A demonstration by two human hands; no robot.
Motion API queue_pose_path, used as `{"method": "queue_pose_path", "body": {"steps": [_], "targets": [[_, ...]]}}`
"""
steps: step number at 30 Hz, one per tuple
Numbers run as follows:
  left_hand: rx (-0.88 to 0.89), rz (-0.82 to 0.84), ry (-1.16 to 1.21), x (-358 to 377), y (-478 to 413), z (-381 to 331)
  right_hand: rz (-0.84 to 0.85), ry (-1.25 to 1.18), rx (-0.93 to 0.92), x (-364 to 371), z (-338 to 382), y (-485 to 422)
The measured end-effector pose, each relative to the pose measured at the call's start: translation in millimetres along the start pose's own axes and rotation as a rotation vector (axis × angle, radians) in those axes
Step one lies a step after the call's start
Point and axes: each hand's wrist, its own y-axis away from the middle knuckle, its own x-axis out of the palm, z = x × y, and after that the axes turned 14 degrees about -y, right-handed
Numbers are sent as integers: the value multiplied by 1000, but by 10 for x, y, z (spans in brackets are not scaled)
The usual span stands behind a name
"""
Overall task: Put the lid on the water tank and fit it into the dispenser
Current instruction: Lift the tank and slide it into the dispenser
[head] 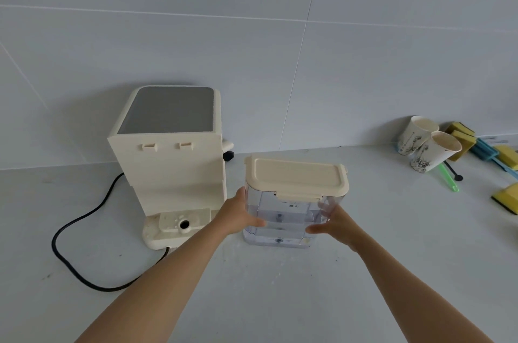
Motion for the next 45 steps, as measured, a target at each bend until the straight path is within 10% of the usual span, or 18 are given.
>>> {"method": "queue_pose_path", "body": {"steps": [25, 45], "targets": [[-92, -213, 106, -674, 672, 175, 25, 394, -189, 471, 741, 6], [-147, -293, 289, -1507, 1037, 891, 135, 261, -251, 1660, 1301, -122]]}}
